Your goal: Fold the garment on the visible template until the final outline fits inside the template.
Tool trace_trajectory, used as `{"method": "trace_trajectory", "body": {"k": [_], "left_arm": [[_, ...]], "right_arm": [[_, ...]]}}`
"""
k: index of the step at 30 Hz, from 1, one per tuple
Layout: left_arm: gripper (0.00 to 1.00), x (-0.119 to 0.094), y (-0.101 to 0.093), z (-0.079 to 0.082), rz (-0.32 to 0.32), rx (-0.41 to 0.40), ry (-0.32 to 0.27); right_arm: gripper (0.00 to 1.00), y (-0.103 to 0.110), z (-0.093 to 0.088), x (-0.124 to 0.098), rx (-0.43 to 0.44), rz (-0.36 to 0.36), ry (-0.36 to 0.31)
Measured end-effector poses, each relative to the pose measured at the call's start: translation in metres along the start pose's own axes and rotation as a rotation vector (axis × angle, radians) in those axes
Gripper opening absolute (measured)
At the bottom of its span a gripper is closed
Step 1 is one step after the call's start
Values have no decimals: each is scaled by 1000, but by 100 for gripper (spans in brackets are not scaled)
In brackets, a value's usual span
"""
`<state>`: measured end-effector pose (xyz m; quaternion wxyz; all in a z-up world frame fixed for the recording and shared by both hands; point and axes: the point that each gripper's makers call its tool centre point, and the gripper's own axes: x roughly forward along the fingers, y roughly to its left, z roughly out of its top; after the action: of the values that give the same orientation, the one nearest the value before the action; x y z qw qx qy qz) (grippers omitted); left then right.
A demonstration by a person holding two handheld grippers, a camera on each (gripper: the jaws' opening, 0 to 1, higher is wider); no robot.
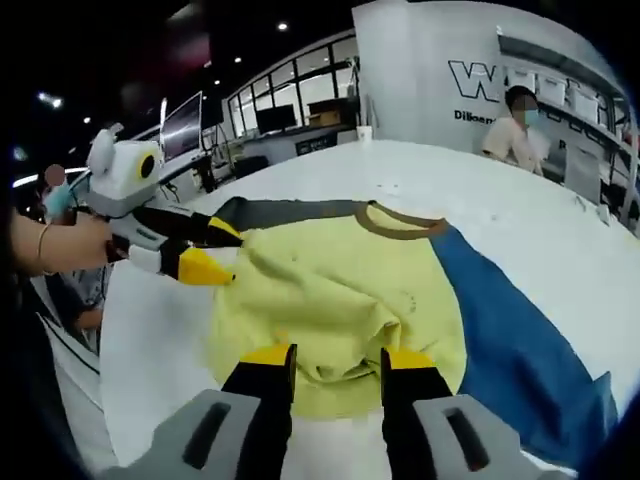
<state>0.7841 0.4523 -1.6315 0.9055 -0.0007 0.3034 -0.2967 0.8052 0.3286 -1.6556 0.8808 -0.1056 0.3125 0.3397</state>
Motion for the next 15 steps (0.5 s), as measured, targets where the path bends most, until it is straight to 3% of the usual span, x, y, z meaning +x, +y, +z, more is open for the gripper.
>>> {"method": "trace_trajectory", "body": {"k": [13,15], "left_arm": [[46,14,3,-3,21,6,23],[48,20,10,-5,36,8,36]], "right_arm": [[34,-6,-6,9,62,0,16],[36,-5,-6,11,74,3,15]]}}
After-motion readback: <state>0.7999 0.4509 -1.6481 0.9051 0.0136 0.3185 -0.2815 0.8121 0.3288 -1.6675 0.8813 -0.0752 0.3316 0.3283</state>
